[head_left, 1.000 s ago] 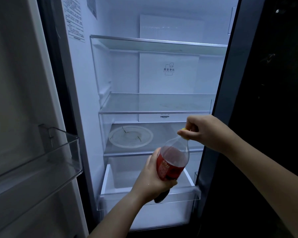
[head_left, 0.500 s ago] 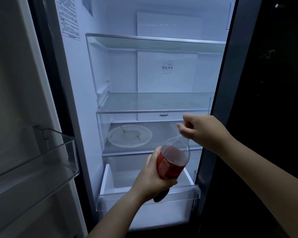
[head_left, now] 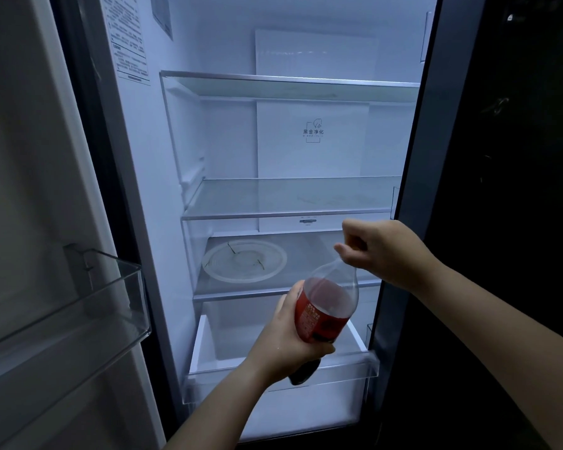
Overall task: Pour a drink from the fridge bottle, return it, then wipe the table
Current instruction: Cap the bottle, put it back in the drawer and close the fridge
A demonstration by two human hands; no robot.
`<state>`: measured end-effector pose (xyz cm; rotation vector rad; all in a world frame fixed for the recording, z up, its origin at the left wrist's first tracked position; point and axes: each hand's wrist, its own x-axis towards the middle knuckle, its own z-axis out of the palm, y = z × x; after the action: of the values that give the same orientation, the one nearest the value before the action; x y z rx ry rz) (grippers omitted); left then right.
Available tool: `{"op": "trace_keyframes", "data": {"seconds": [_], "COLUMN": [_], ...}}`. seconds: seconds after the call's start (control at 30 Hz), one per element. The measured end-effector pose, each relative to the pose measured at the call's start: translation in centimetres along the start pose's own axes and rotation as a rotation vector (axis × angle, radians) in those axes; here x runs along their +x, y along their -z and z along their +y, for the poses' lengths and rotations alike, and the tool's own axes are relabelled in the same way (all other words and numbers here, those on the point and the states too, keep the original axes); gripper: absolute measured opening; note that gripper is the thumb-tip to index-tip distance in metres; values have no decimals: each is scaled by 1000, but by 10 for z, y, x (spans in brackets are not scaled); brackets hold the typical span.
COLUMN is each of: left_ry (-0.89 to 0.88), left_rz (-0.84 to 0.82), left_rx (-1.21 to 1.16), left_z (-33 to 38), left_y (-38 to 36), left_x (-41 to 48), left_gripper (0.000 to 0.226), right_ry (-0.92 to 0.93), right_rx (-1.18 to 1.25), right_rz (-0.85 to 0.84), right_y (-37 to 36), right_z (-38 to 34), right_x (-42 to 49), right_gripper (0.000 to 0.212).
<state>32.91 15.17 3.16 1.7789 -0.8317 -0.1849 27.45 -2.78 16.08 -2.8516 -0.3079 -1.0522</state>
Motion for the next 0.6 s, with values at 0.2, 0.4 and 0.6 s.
{"op": "trace_keyframes", "data": {"seconds": [0.2, 0.4, 0.6], "left_ry": [3, -16, -23], "left_rz": [3, -12, 9], "left_rx": [-6, -5, 6], "left_z": [-1, -2, -1], "left_y": [1, 3, 0], "left_x": [1, -1, -3], "left_gripper": [97, 97, 97], "right_ry": [-116, 265, -92], "right_rx": [-178, -198, -301], "right_rz": [5, -37, 17], "right_y": [1, 12, 1], "right_z": [-11, -4, -22], "right_x": [2, 0, 6], "right_gripper": [44, 36, 30]}}
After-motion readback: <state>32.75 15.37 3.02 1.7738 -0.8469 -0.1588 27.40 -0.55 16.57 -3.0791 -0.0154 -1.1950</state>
